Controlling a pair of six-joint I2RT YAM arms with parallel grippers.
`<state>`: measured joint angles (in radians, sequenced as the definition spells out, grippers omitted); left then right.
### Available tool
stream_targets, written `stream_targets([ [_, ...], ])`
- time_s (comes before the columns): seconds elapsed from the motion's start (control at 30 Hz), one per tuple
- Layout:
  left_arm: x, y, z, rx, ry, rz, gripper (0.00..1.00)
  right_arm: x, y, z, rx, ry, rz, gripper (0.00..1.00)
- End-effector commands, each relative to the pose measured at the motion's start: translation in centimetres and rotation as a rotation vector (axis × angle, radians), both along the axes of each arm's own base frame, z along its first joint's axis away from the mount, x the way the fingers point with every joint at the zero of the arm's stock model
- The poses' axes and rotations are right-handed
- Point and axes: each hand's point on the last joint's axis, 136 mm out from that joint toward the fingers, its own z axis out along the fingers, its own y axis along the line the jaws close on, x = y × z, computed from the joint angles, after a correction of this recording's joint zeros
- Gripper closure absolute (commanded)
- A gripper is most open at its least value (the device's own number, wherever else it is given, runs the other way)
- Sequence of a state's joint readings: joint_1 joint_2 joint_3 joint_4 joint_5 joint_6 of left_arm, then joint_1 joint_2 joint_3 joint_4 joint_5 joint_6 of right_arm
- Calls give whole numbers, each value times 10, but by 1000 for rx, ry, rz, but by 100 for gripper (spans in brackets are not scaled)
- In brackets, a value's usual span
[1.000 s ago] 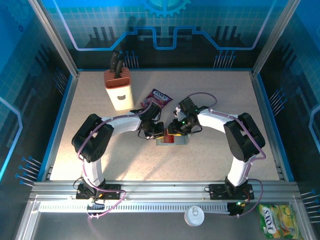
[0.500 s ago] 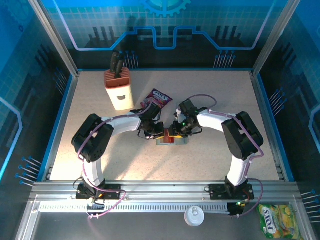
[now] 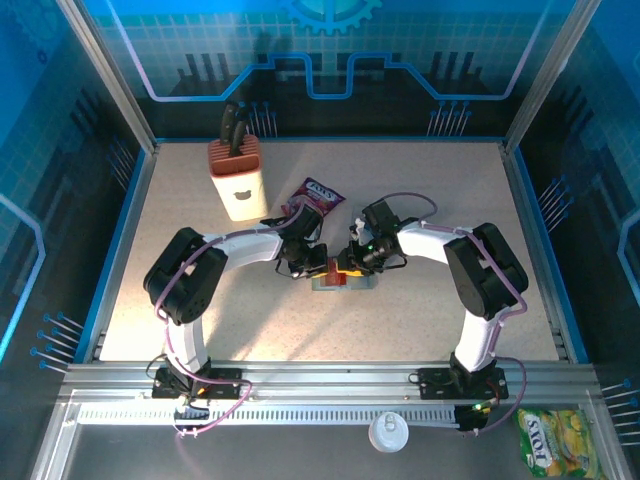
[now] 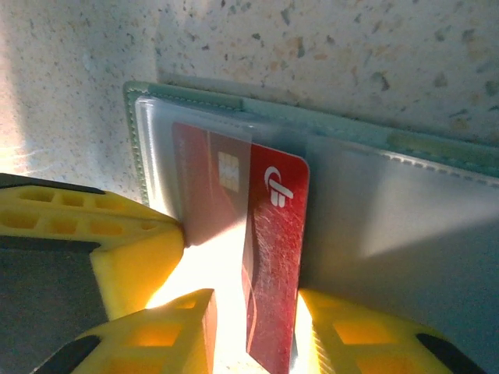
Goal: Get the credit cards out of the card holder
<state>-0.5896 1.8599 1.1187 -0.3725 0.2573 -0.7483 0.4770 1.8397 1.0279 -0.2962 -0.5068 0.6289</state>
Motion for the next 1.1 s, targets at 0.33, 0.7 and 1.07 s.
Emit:
stream_targets([
  [0.33,-5,6,-8,53,21,-26,100,2,0,7,66,1,-21,78],
  [0.7,-5,7,-8,55,23,-27,100,0,-8,9,67,-14,-37,85],
  [1.07,-12,5,-3,17,12,-33,100,-19,-6,9,87,4,-26,93],
])
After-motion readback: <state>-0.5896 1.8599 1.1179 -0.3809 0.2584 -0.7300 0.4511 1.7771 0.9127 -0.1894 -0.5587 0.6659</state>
